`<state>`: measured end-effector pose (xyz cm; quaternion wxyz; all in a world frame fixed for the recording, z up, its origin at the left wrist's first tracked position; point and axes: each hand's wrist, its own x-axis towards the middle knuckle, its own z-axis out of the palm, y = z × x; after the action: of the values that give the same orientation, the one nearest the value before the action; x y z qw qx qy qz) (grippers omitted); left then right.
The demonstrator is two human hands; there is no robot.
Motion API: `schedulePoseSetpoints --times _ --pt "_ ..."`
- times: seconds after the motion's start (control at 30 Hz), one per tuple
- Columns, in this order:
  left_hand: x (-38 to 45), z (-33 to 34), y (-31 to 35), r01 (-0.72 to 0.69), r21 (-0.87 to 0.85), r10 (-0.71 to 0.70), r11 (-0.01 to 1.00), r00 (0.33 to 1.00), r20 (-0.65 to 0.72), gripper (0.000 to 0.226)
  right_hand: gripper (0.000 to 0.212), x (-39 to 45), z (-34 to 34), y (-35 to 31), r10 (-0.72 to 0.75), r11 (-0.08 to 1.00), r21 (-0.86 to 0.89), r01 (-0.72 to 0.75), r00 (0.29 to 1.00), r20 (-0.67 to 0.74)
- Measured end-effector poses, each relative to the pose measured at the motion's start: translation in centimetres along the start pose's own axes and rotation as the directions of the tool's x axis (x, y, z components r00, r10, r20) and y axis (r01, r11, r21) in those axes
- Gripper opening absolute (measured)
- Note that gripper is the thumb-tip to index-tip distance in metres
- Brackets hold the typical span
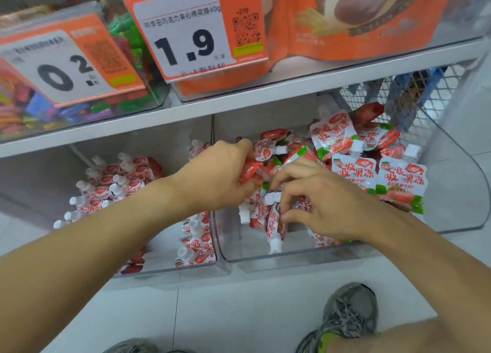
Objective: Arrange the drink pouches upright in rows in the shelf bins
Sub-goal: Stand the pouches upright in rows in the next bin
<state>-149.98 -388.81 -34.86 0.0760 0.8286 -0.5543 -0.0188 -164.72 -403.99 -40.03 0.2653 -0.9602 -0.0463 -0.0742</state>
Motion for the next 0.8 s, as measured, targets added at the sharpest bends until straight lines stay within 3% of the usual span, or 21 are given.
schedulePoseSetpoints --times 0.1,0.2,0.3,0.37,0.6,0.73,0.8 --pt "0.3 0.4 0.0 -0.027 0.032 0.022 0.999 0.987 0.157 0.038 0.016 -0.5 0.3 -0.7 0.02 0.997 0.071 -0.016 0.998 -0.055" --pt "0.5 0.8 -0.1 -0.1 0.072 0.074 0.992 0.952 0.297 0.036 0.013 -0.7 1.0 -1.8 0.055 0.996 0.074 -0.059 0.997 0.053" --pt "-0.2 -0.3 -0.3 -0.167 -0.011 0.166 0.986 0.969 0.181 0.028 0.032 -0.6 1.6 -2.0 0.047 0.997 0.047 -0.059 0.976 0.213" --pt "-1.6 -1.2 -0.4 -0.204 -0.042 0.207 0.978 0.975 0.082 0.025 0.028 -0.4 1.4 -1.8 0.039 0.999 0.015 -0.045 0.967 0.253" --pt "-5.6 -0.1 0.4 -0.223 0.063 0.21 0.973 0.963 0.172 0.043 0.016 0.4 1.8 -2.0 0.115 0.99 0.056 -0.132 0.963 0.243" --pt "-7.7 1.1 2.3 -0.187 0.072 0.174 0.98 0.972 0.156 0.046 0.016 -0.5 -0.6 -1.1 0.148 0.964 0.121 -0.235 0.861 0.487" --pt "-9.1 2.2 3.4 -0.166 0.034 0.161 0.986 0.981 0.11 0.041 0.014 -0.5 -1.7 -0.6 0.213 0.924 0.218 -0.314 0.897 0.387"
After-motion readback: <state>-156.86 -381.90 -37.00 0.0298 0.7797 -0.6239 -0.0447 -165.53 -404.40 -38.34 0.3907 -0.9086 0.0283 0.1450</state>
